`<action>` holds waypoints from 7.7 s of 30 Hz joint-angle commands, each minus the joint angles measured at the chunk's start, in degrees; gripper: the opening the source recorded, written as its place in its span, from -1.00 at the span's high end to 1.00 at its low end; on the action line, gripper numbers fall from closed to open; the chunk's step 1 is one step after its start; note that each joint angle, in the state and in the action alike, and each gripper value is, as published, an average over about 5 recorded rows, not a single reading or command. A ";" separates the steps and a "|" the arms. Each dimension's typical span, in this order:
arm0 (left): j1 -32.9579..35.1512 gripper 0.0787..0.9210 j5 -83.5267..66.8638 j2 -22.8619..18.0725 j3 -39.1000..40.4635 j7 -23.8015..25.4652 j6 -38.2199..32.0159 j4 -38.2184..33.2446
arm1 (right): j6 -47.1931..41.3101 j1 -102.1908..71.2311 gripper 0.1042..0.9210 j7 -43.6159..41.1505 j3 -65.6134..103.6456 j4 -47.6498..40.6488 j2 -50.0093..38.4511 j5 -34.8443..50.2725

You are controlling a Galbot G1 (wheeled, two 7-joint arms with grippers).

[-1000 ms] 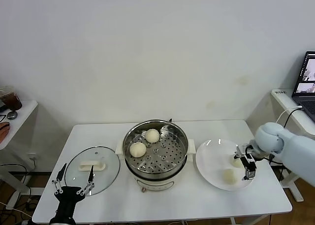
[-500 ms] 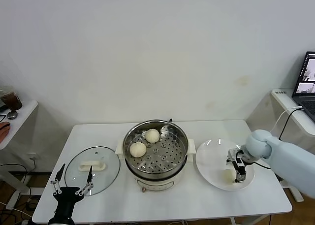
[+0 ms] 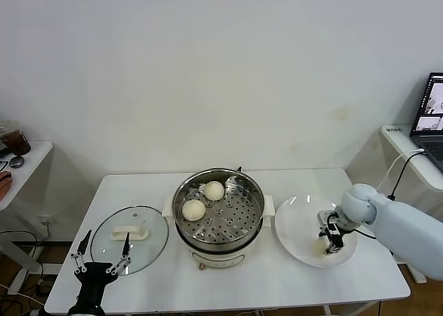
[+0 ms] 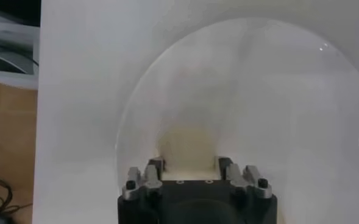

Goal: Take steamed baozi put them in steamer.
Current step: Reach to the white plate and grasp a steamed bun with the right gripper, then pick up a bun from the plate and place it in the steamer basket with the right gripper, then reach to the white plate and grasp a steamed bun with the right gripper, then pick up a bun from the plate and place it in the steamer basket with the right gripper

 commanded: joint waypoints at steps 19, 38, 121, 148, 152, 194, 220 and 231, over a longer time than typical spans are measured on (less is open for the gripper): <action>-0.48 -0.77 -1.08 1.00 -0.11 0.06 0.20 -0.95 | 11.40 42.66 0.22 -14.37 -12.32 -3.98 5.72 17.35; -0.17 -0.77 -1.22 0.48 -1.88 0.06 0.12 -1.56 | 24.83 44.71 0.22 -4.63 -28.99 1.98 34.32 21.86; -2.22 -0.77 -1.87 1.97 -0.60 0.66 0.64 0.64 | 12.73 3.49 -0.76 -4.75 10.32 -12.26 -4.49 -5.87; -0.79 -0.77 -1.38 1.15 -1.68 0.59 0.52 0.26 | 16.55 -1.00 -0.76 0.30 14.73 -21.38 9.79 -11.92; -0.76 -0.77 -1.40 1.13 -1.72 0.57 0.52 0.33 | 15.47 -1.03 -0.76 -0.31 14.53 -21.56 10.20 -12.34; -2.91 -0.77 -1.55 1.92 0.64 0.74 0.75 0.57 | 1.31 48.16 0.24 -6.02 -26.42 3.21 1.99 26.99; -2.18 -0.77 -1.87 1.16 -0.12 0.75 0.99 -1.79 | -12.07 44.47 0.24 7.56 -36.58 -3.36 35.11 34.37; -2.58 -0.77 -1.93 1.41 -0.17 0.79 1.20 -1.55 | -10.15 41.47 0.24 5.78 -36.97 -5.20 32.37 28.96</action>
